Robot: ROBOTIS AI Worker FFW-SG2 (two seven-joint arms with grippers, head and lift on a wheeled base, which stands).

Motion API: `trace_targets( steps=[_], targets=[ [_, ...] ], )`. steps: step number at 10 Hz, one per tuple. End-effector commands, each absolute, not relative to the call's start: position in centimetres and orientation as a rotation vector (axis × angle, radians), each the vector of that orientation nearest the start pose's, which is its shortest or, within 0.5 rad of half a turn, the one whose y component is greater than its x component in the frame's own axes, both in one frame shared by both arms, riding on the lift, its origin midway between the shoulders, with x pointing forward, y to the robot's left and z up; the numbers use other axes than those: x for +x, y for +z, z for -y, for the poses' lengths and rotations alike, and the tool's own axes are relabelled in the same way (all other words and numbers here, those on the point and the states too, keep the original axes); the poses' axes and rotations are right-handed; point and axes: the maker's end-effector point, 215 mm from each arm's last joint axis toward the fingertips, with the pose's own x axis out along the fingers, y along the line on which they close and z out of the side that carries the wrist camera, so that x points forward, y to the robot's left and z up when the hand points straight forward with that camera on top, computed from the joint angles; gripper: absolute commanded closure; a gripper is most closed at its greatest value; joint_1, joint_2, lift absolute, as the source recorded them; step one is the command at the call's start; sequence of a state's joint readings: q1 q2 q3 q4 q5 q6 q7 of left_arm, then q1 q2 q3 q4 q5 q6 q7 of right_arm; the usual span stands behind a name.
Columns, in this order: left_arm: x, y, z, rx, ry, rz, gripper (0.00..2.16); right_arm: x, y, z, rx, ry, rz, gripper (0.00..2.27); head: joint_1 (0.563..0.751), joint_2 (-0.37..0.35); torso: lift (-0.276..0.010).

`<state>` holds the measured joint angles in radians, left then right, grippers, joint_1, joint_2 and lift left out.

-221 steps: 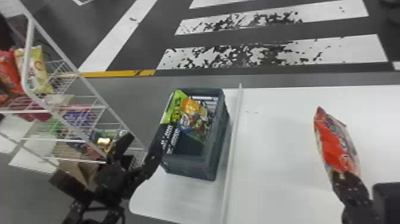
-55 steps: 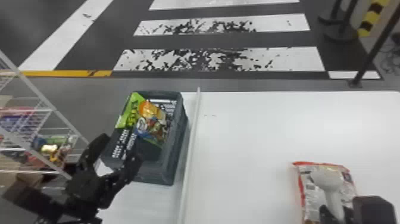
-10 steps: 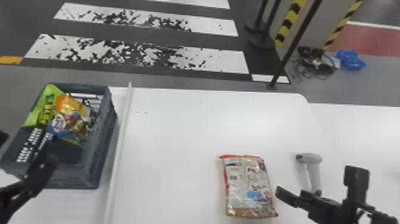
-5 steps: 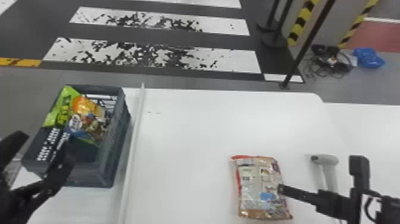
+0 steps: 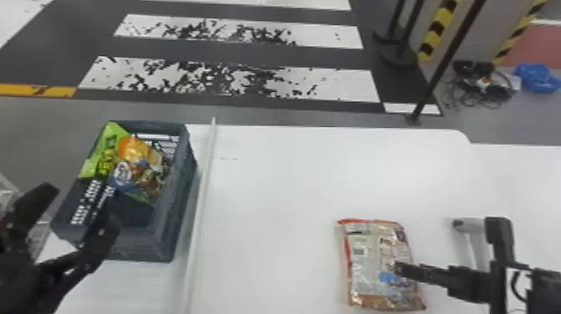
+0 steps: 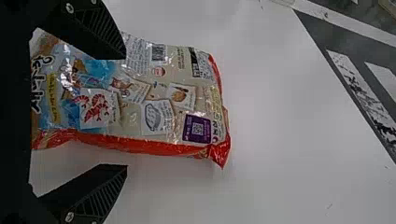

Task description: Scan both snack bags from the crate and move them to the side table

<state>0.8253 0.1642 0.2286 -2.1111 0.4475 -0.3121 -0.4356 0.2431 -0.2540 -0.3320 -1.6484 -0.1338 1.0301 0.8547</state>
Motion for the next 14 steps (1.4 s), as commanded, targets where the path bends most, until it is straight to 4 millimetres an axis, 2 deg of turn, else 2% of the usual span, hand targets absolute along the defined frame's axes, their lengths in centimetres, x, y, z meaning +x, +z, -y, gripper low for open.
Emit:
trace_targets(
  steps=[1, 2, 3, 4, 5, 7, 9, 11, 12, 14],
  targets=[
    [33.6, -30.1, -28.1, -0.13, -0.28, 0.098, 0.07, 33.7, -58.3, 31.1, 0.425, 0.425, -1.035, 0.18, 0.695, -0.059, -0.029],
    [33.6, -30.2, -28.2, -0.131, -0.277, 0.095, 0.07, 33.5, -58.6, 30.5, 0.419, 0.44, -1.048, 0.3, 0.695, -0.055, -0.029],
    [33.6, -30.3, -28.2, -0.132, -0.276, 0.094, 0.07, 33.4, -58.9, 30.1, 0.412, 0.453, -1.061, 0.59, 0.695, -0.048, -0.029],
    [33.6, -30.3, -28.3, -0.131, -0.274, 0.095, 0.07, 33.5, -59.1, 30.1, 0.413, 0.45, -1.08, 1.68, 0.695, -0.037, -0.029],
    [33.7, -30.4, -28.2, -0.132, -0.274, 0.095, 0.07, 33.6, -59.0, 30.0, 0.431, 0.453, -1.072, 2.24, 0.695, -0.033, -0.029],
    [33.6, -30.6, -28.3, -0.13, -0.272, 0.09, 0.07, 33.8, -57.8, 30.3, 0.433, 0.449, -1.033, 2.24, 0.695, -0.032, -0.029],
    [33.5, -30.4, -28.3, -0.128, -0.272, 0.093, 0.07, 34.6, -53.7, 29.9, 0.46, 0.444, -0.939, 2.24, 0.695, -0.036, -0.029],
    [33.3, -30.2, -28.3, -0.125, -0.273, 0.102, 0.07, 36.2, -48.8, 31.7, 0.506, 0.411, -0.811, 2.24, 0.695, -0.032, -0.029],
    [33.3, -30.4, -28.3, -0.126, -0.27, 0.099, 0.07, 36.9, -47.7, 34.3, 0.525, 0.347, -0.768, 2.24, 0.695, -0.047, -0.029],
    [33.2, -30.3, -28.3, -0.124, -0.272, 0.1, 0.07, 39.7, -44.4, 40.5, 0.566, 0.205, -0.643, 2.24, 0.695, -0.103, -0.029]
  ],
)
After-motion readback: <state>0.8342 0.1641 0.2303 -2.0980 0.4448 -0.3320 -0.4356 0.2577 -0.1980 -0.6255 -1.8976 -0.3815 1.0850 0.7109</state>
